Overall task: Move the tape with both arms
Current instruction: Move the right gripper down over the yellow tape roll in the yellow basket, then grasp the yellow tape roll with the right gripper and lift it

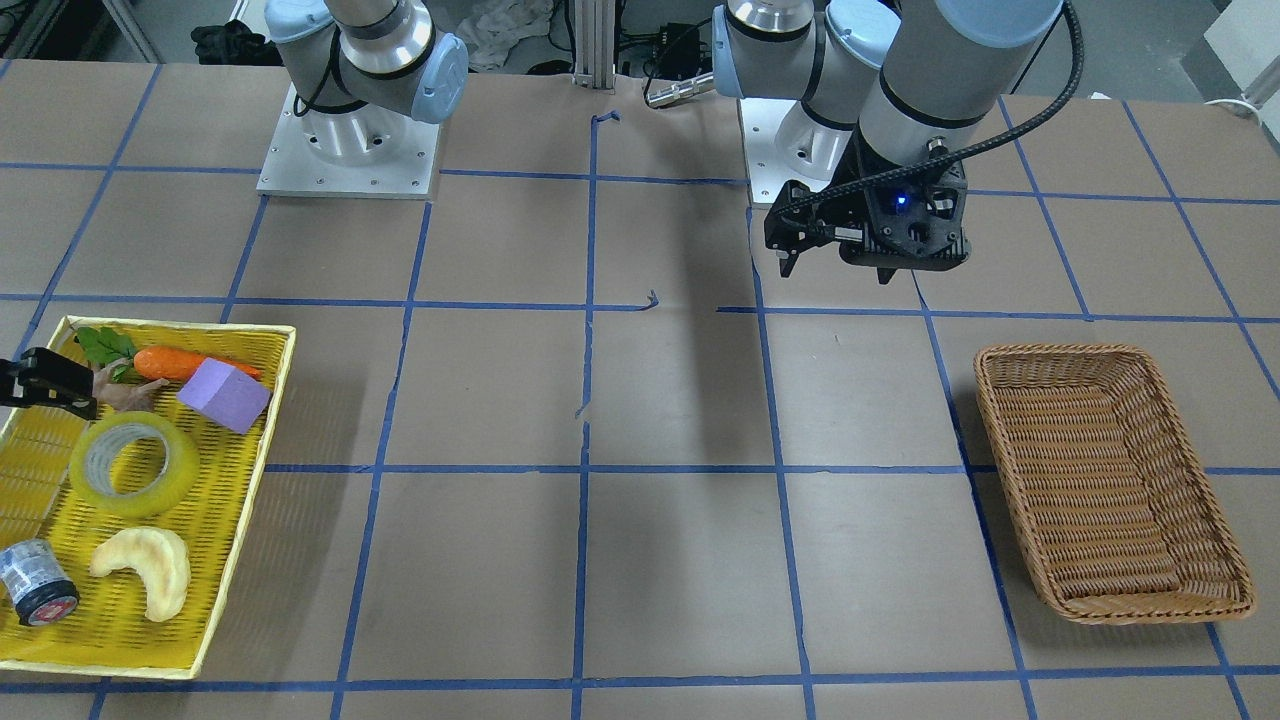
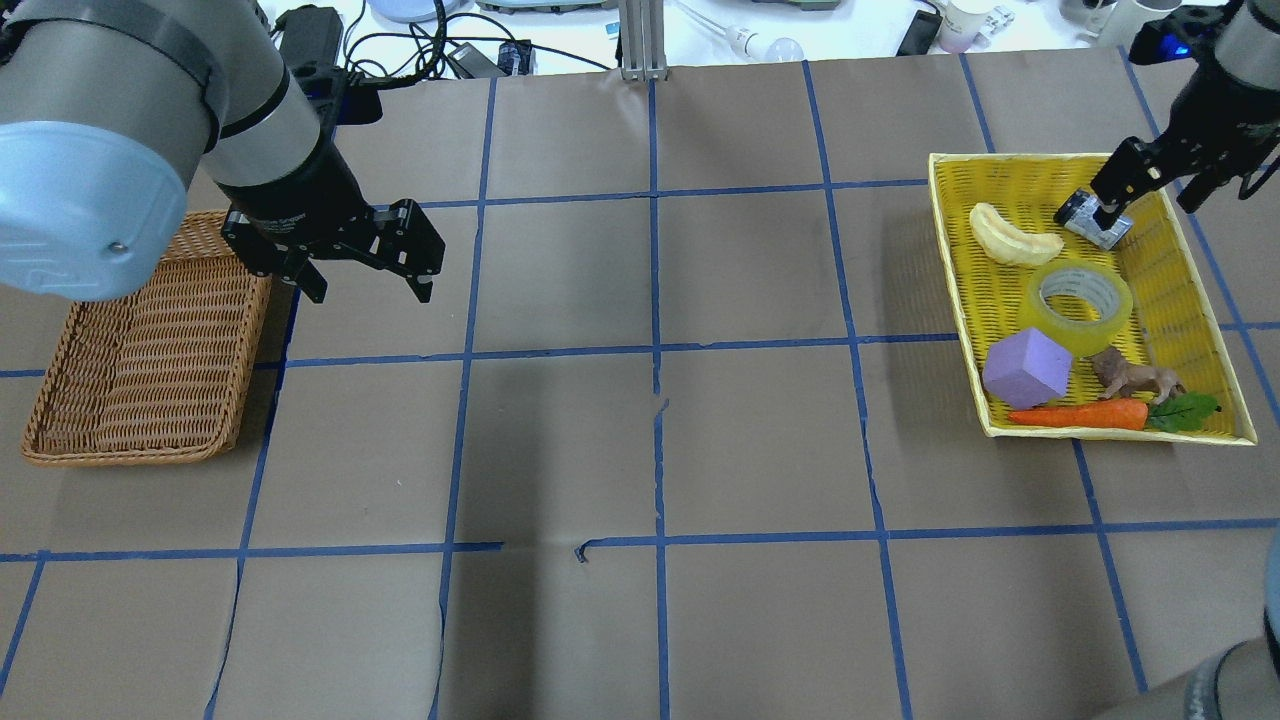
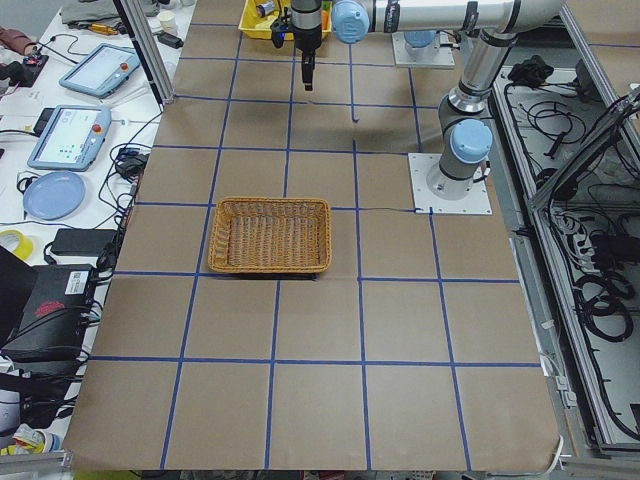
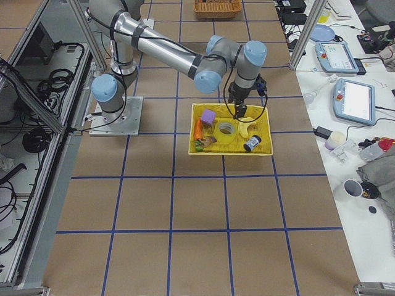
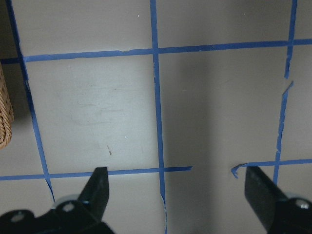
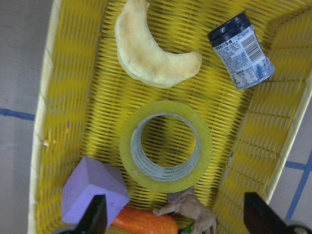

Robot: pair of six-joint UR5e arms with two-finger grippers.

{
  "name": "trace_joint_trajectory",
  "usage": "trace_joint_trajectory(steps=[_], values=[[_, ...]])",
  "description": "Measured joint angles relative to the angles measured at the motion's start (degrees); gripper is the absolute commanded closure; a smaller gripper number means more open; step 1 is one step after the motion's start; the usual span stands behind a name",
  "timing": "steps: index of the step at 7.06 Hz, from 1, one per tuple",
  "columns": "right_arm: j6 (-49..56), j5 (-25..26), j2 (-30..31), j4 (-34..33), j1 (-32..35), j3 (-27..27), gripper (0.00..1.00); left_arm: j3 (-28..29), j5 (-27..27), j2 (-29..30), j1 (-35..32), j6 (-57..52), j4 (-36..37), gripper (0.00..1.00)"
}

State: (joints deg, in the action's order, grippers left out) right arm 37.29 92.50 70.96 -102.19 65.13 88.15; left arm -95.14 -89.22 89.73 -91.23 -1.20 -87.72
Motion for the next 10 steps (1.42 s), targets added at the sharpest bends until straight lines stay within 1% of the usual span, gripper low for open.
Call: trace_joint_trajectory(steps=[2,3,4,5,7,8,10], values=[[4.34,0.1,-4.28,-8.65,-1.53,4.32,0.11,0.01,0.23,0.02,0.0,-0.03,0.0,0.0],[4.93,0.15,-5.73,-11.92,-1.76,5.71,0.27,-0.01,0.26,0.04,0.0,-0.03,0.0,0.0],[5.22,0.57,-6.51,-13.4,-1.94,6.44,0.46,-0.07,0.27,0.05,0.0,-0.03,0.0,0.0],[5.35,1.46,-6.96,-14.04,-2.11,7.09,0.57,-0.1,0.27,0.04,0.0,-0.03,0.0,0.0],[5.42,3.45,-7.46,-15.5,-2.32,8.78,0.96,-0.16,0.33,0.03,-0.05,-0.09,0.0,0.0],[5.41,3.94,-7.43,-15.85,-2.34,9.03,1.0,-0.19,0.35,0.06,-0.1,-0.11,0.0,0.0],[5.03,3.87,-6.28,-15.57,-2.25,8.19,1.0,-0.22,0.34,0.09,-0.16,-0.12,0.0,0.0]])
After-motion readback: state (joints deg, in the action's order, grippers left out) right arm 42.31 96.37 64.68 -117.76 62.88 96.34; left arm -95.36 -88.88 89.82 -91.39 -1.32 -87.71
